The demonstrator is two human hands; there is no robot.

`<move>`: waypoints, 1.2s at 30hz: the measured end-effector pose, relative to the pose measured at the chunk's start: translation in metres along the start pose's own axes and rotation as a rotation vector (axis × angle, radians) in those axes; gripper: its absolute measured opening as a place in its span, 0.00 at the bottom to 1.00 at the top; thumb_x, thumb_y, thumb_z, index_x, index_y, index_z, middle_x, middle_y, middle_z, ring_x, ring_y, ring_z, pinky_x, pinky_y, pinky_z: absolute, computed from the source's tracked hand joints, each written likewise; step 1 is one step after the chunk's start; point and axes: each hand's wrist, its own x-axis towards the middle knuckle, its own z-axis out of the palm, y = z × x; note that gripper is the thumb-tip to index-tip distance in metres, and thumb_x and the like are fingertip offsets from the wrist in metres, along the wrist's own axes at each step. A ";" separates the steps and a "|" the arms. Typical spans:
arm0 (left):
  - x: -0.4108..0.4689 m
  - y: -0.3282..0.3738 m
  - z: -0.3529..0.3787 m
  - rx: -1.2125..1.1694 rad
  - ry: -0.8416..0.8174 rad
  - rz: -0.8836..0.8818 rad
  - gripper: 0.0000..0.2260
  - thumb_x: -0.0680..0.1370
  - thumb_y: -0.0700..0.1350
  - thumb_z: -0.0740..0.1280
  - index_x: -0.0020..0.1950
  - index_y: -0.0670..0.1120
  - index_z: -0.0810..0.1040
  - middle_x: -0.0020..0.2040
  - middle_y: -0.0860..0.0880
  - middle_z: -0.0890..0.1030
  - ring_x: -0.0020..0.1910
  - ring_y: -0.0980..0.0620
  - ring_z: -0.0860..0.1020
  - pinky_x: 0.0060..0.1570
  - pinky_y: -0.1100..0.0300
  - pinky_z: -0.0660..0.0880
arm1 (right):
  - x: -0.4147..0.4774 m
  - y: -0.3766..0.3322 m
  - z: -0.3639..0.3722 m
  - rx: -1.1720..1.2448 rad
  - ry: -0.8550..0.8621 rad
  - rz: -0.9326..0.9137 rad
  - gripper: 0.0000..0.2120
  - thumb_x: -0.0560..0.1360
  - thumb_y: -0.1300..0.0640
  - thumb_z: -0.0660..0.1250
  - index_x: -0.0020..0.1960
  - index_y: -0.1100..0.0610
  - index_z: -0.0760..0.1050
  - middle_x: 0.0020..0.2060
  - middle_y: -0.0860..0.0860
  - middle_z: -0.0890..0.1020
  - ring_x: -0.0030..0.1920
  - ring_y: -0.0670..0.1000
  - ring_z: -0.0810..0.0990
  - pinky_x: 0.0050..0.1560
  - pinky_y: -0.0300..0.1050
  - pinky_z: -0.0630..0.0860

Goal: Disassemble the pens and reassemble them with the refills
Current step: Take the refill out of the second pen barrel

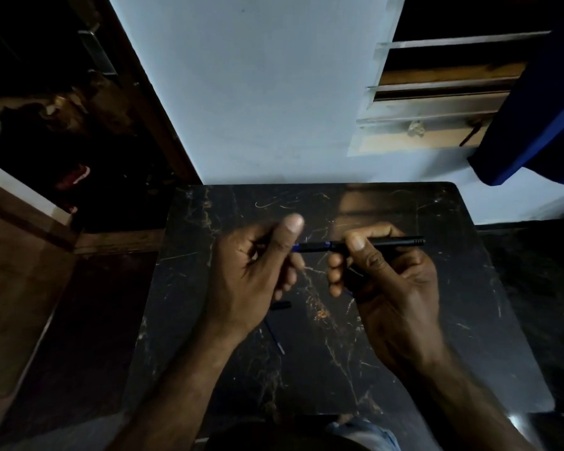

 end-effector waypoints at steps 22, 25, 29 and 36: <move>-0.003 0.013 0.047 -0.235 0.032 -0.053 0.04 0.76 0.44 0.76 0.49 0.50 0.85 0.40 0.48 0.83 0.35 0.54 0.81 0.29 0.60 0.79 | 0.022 -0.016 -0.042 0.095 -0.037 0.058 0.15 0.81 0.60 0.65 0.57 0.74 0.72 0.40 0.63 0.84 0.37 0.58 0.84 0.34 0.48 0.80; -0.006 0.014 0.049 -0.268 0.099 -0.102 0.04 0.74 0.44 0.76 0.48 0.51 0.87 0.39 0.49 0.84 0.35 0.55 0.82 0.29 0.61 0.78 | 0.025 -0.016 -0.044 0.106 -0.040 0.067 0.05 0.80 0.64 0.65 0.50 0.66 0.77 0.39 0.63 0.85 0.37 0.58 0.84 0.34 0.47 0.81; -0.008 0.008 0.043 -0.426 0.232 -0.226 0.02 0.75 0.46 0.76 0.45 0.53 0.87 0.39 0.52 0.83 0.33 0.58 0.80 0.26 0.64 0.75 | 0.028 -0.017 -0.048 0.151 -0.036 0.079 0.07 0.78 0.65 0.65 0.45 0.59 0.81 0.37 0.59 0.85 0.36 0.55 0.84 0.35 0.45 0.81; -0.024 -0.075 -0.008 -0.288 0.384 -0.523 0.04 0.77 0.48 0.75 0.49 0.50 0.88 0.47 0.48 0.89 0.37 0.58 0.84 0.30 0.65 0.79 | 0.027 -0.020 -0.069 0.146 -0.014 0.121 0.09 0.78 0.64 0.65 0.42 0.56 0.81 0.36 0.59 0.84 0.34 0.54 0.83 0.34 0.43 0.80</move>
